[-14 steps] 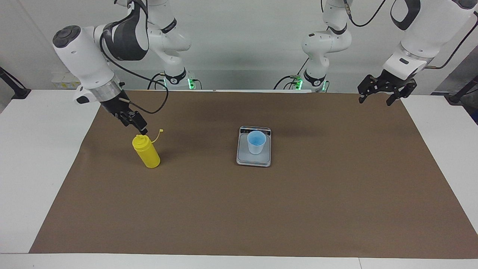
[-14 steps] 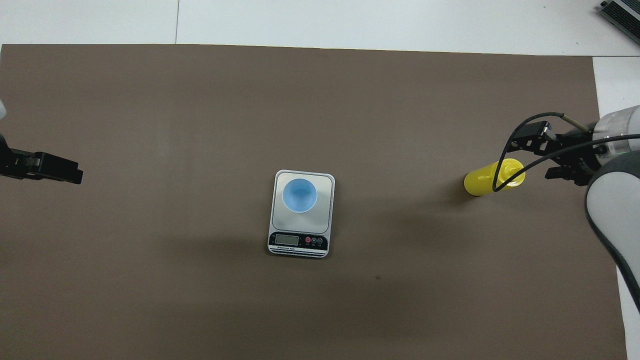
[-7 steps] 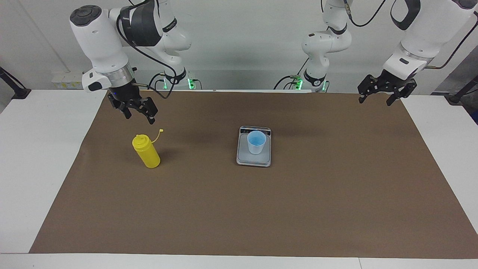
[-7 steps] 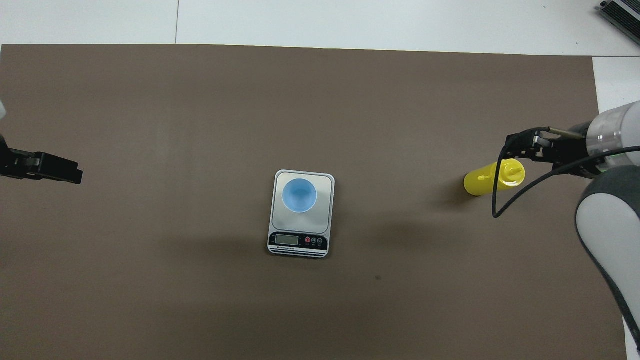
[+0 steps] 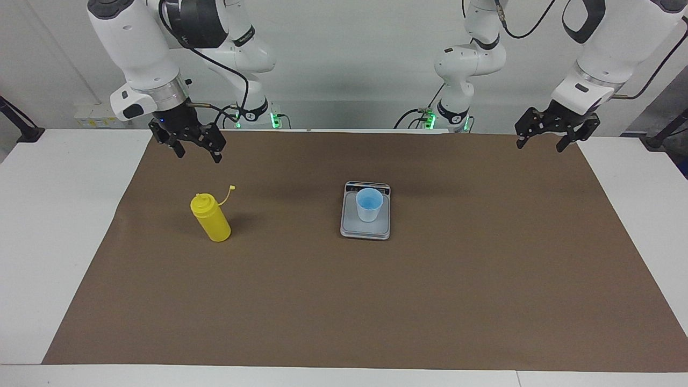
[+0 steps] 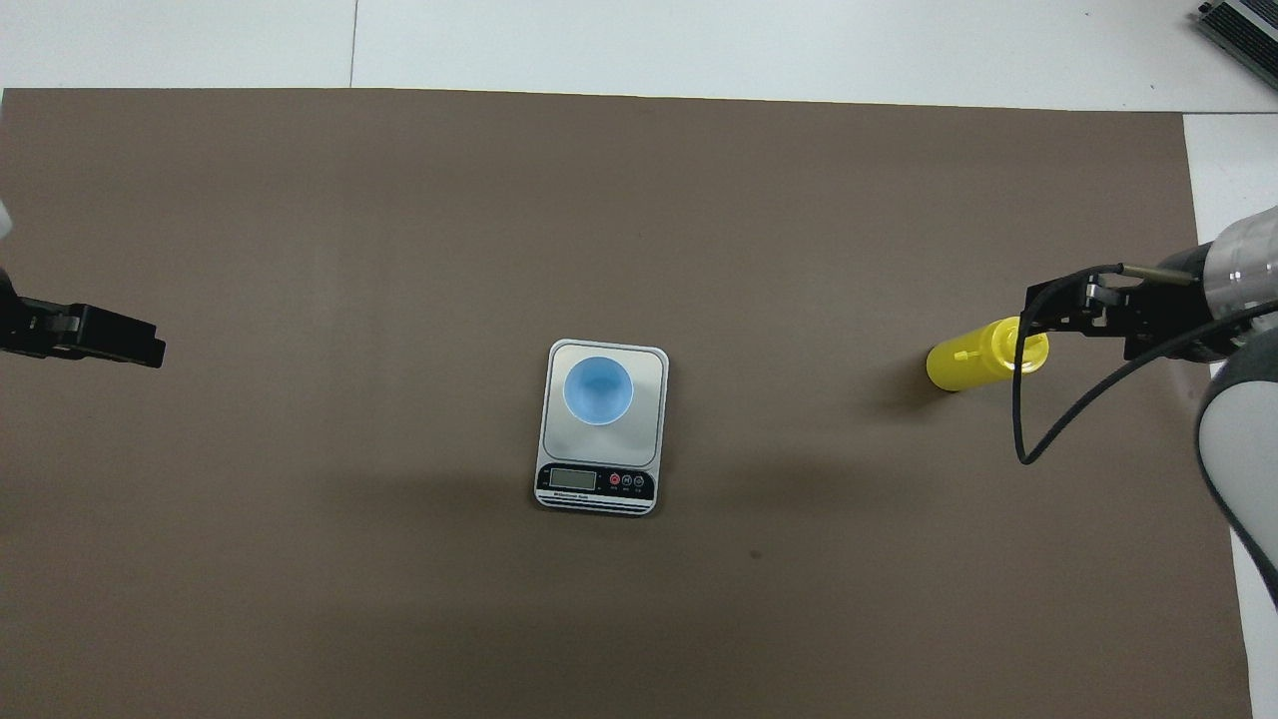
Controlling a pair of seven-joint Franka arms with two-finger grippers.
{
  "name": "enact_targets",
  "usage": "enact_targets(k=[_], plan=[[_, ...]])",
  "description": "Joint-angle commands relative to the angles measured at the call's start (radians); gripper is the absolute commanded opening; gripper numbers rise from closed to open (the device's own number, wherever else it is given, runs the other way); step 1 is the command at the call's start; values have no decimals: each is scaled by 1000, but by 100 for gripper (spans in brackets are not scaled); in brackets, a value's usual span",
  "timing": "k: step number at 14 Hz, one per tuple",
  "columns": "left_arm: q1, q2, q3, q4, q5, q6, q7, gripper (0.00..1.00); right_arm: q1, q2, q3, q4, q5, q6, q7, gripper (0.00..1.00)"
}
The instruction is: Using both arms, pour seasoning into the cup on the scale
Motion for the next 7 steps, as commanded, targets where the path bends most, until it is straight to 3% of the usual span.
enact_targets(k=[1, 7], plan=[[13, -23, -6, -19, 15, -11, 0, 100, 6, -6, 1, -9, -45, -17, -63, 100], [13, -23, -6, -18, 15, -11, 0, 100, 21, -7, 6, -17, -51, -8, -68, 100]])
